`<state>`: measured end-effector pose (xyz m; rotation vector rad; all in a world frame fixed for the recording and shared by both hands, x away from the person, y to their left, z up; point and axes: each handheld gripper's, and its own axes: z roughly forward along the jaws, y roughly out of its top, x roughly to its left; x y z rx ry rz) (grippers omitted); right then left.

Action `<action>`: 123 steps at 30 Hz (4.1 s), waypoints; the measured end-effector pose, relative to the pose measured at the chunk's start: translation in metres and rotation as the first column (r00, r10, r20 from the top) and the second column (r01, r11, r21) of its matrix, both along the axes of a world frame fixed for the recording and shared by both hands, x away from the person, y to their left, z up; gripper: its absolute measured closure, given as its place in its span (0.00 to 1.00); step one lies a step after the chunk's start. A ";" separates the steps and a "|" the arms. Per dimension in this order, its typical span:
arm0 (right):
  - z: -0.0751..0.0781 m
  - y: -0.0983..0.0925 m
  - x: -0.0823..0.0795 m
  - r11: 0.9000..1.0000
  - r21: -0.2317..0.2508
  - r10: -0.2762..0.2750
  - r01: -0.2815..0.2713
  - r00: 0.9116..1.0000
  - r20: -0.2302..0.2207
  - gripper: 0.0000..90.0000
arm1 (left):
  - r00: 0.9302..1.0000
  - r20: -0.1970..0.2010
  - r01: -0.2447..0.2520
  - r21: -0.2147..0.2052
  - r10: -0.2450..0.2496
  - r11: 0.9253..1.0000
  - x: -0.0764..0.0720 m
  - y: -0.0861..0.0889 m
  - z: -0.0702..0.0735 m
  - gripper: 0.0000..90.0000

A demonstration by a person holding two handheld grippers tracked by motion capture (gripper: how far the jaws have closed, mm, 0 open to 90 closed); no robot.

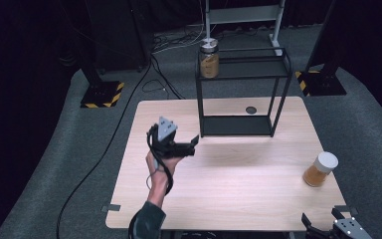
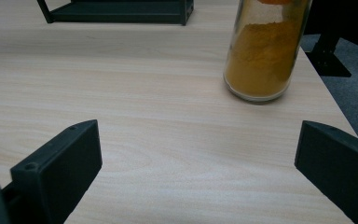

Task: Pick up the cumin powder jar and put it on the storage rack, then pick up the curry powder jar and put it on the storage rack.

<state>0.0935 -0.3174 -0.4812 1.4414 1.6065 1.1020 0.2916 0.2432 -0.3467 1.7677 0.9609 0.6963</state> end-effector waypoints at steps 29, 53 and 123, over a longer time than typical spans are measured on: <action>-0.004 0.001 0.001 1.000 0.029 -0.011 0.011 1.000 -0.002 0.00 | 0.932 -0.297 -0.165 0.159 0.207 0.973 -0.030 0.023 -0.116 0.00; -0.008 -0.004 0.001 0.999 0.030 -0.045 0.044 0.998 0.047 0.00 | 0.927 -0.326 -0.141 0.160 0.187 0.977 -0.020 0.026 -0.115 0.00; 0.005 -0.026 0.125 0.993 0.057 -0.110 0.101 0.976 0.190 0.37 | 0.930 -0.324 -0.126 0.163 0.174 0.979 -0.020 0.026 -0.115 0.00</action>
